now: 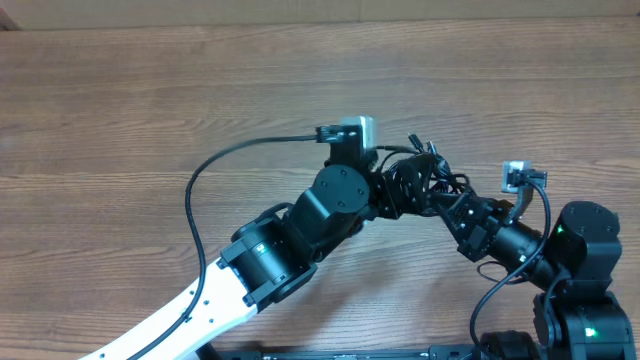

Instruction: Untangle cables

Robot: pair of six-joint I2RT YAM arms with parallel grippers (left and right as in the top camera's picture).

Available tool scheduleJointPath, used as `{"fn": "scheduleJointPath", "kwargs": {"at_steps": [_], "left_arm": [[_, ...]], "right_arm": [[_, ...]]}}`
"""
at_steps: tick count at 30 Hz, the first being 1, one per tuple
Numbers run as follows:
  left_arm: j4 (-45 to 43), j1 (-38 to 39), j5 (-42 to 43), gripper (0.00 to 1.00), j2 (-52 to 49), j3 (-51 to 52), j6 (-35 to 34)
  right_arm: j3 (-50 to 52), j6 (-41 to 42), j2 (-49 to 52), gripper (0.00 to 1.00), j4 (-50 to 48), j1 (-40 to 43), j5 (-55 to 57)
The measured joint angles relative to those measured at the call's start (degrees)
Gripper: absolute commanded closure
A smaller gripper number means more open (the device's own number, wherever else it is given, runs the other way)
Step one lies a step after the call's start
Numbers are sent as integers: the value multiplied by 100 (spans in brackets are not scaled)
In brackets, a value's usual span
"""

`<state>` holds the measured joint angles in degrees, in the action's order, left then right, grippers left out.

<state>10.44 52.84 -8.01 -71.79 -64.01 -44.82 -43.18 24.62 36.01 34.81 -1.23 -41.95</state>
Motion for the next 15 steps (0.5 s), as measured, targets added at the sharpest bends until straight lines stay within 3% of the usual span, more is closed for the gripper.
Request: {"fn": "scheduleJointPath", "kwargs": {"at_steps": [2, 7, 10, 15], "left_arm": [[48, 0, 0, 0, 90, 0, 590], [380, 0, 0, 21, 581, -4, 2315], [815, 0, -2, 23, 758, -13, 3292], [1167, 0, -63, 27, 776, -11, 4142]], "right_arm": [[0, -181, 0, 96, 118, 0, 9], [0, -785, 0, 96, 378, 0, 24], [0, -986, 0, 96, 378, -4, 20], [0, -1381, 0, 96, 503, -2, -122]]}}
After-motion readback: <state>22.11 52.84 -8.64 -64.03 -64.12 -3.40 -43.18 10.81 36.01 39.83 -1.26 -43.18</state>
